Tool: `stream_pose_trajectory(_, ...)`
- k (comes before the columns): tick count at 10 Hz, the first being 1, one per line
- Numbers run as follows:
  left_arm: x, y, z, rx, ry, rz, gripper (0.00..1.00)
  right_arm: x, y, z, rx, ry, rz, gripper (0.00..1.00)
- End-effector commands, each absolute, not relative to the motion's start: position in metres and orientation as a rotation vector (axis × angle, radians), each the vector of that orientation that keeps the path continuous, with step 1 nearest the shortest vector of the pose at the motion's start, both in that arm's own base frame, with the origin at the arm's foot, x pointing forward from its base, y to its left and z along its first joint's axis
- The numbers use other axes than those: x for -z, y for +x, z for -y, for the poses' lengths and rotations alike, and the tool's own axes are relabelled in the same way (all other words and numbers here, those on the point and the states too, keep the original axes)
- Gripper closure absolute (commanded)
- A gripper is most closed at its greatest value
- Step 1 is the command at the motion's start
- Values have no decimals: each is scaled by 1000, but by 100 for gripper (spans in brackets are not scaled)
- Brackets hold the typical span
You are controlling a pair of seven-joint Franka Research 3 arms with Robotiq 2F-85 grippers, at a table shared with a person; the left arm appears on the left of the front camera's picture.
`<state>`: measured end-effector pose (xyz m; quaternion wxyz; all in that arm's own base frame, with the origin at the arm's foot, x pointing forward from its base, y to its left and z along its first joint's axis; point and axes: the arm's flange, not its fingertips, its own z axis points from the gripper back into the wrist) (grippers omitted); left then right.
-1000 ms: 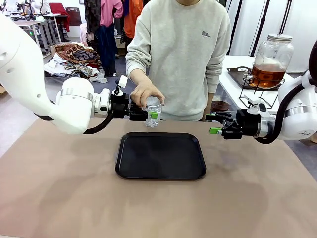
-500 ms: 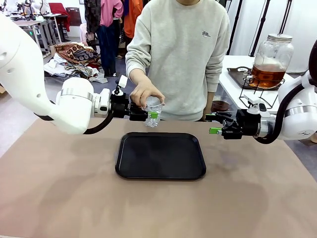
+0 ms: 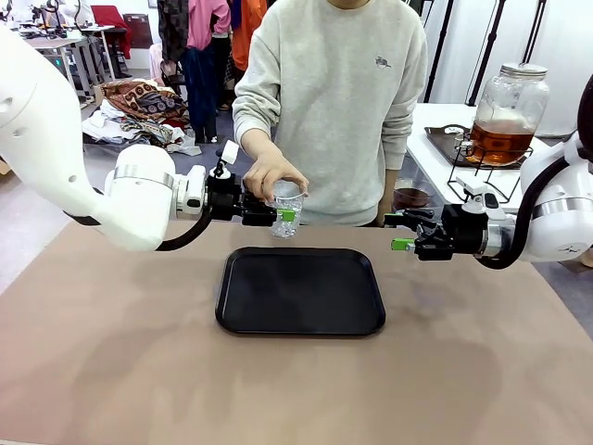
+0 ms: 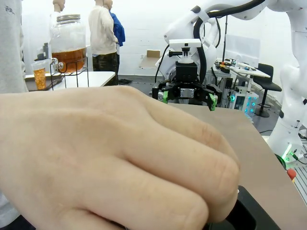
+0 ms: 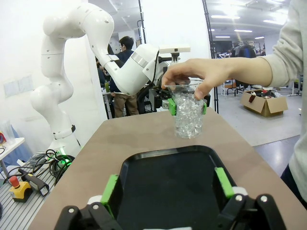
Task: Pour the drink into the iced cup.
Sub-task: Open the gripper to release the iced cup you were holding.
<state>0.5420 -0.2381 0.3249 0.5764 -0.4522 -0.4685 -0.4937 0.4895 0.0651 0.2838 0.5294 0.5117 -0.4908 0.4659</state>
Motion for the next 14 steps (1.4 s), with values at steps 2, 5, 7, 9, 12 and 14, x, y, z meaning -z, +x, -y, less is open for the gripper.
stream_pose_trajectory(2,-327,541,239,1154,-1059,1104,40,-285,491,-65,-1115,1218,1175,0)
stream_pose_trajectory(5,-327,541,239,1154,-1059,1104,40,-285,491,-65,-1115,1218,1175,0)
stream_pose_trajectory(7,-324,541,236,1144,-1055,1104,20,-285,491,-65,-1115,1218,1175,0)
stream_pose_trajectory(9,-323,538,228,1140,-1049,1122,0,-285,491,-65,-1115,1218,1175,0)
stream_pose_trajectory(12,-322,526,209,1135,-1068,1136,0,-285,491,-65,-1115,1218,1175,0)
stream_pose_trajectory(14,-319,513,186,1119,-1070,1159,0,-285,491,-65,-1115,1218,1175,0)
